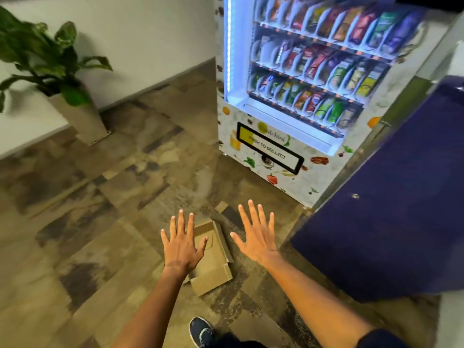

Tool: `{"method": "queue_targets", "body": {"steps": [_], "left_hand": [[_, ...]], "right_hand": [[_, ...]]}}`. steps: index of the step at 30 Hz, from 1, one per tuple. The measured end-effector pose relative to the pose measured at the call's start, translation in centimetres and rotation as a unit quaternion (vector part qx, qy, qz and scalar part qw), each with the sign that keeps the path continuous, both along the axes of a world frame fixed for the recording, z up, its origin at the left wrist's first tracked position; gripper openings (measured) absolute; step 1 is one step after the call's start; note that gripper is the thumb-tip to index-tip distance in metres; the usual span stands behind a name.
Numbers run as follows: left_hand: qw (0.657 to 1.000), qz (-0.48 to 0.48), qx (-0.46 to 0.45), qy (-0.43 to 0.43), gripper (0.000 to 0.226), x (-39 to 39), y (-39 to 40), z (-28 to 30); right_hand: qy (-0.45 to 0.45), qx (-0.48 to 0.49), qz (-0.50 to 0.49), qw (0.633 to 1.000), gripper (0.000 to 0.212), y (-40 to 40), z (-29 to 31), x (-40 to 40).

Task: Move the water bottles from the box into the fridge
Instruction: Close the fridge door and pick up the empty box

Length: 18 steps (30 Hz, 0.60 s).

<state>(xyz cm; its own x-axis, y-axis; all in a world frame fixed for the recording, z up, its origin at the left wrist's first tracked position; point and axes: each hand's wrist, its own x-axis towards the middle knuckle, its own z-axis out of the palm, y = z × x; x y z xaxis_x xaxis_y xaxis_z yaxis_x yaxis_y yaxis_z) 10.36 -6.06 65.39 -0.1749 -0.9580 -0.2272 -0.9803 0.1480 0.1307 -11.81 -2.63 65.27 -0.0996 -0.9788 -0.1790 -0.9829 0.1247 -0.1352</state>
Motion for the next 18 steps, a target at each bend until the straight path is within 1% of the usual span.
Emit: {"method": "queue_targets", "body": {"steps": [4, 8, 12, 16, 18], "left_hand": [[0.999, 0.026, 0.035, -0.018, 0.084, 4.7, -2.3, -2.3], [0.997, 0.026, 0.066, -0.032, 0.083, 6.6, -4.1, -4.6], [0.994, 0.037, 0.104, -0.023, 0.083, 6.1, -6.1, -7.3], [0.985, 0.064, 0.157, -0.013, 0.082, 4.2, -7.5, -11.0], [0.981, 0.08, 0.174, -0.008, 0.086, 3.5, -8.0, -13.2]], "right_hand": [[-0.007, 0.026, 0.0, 1.0, 0.084, -3.7, -1.4, 3.1], [-0.028, 0.051, -0.005, 0.998, 0.084, -6.4, -3.3, 5.3], [-0.04, 0.09, -0.007, 0.995, 0.085, -7.9, -6.6, 6.0], [-0.041, 0.154, -0.006, 0.987, 0.086, -8.8, -11.8, 5.7], [-0.041, 0.173, 0.002, 0.984, 0.087, -9.6, -14.7, 5.5]]}}
